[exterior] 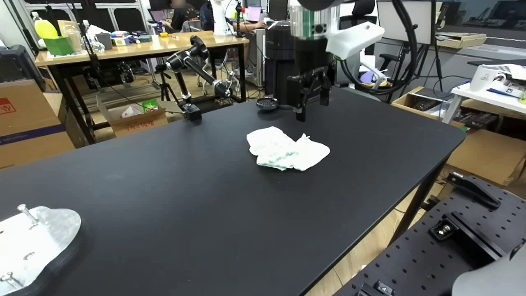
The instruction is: Hang up the cloth on the stand
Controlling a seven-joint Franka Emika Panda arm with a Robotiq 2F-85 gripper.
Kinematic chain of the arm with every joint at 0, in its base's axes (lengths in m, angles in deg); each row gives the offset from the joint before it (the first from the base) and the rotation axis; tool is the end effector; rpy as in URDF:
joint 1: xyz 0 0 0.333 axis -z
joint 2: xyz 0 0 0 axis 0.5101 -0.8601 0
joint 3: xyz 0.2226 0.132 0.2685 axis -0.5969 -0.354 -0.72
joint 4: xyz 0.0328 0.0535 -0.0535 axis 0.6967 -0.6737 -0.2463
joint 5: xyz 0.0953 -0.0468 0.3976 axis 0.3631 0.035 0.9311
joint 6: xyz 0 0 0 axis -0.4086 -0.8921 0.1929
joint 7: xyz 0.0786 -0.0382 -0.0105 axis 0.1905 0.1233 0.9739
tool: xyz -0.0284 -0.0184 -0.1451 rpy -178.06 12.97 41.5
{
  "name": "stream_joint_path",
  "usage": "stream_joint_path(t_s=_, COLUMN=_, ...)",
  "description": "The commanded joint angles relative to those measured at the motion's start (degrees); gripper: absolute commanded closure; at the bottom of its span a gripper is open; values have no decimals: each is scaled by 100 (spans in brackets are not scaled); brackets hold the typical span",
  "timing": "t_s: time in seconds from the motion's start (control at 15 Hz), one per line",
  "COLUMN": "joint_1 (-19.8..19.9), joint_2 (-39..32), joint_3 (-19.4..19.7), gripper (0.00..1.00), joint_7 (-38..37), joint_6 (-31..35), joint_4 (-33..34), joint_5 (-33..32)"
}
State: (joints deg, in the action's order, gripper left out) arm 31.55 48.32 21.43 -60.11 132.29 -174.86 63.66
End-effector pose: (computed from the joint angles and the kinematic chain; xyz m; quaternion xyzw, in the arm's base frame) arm 0.4404 -0.0148 0.2803 0.9914 0.1187 -0.0115 0.0538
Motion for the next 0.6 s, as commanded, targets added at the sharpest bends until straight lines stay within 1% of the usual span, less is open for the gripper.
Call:
stream_joint_path(t_s=0.0, joint_1=31, joint_2=-875, joint_3=-7, gripper=0, joint_7=-196, joint_6=305, joint_4=424, joint_5=-541)
stream_joint_path(t_s=0.2, joint_1=-72, joint_2=-1395, joint_3=20, gripper=0, joint_7=-178, joint_6=432, joint_4=703, joint_5=-795)
stream_joint_path(t_s=0.53, joint_1=-241, joint_2=-2005, joint_3=-11, gripper=0, joint_7=-32, joint_6=451, joint_4=1094, joint_5=-742)
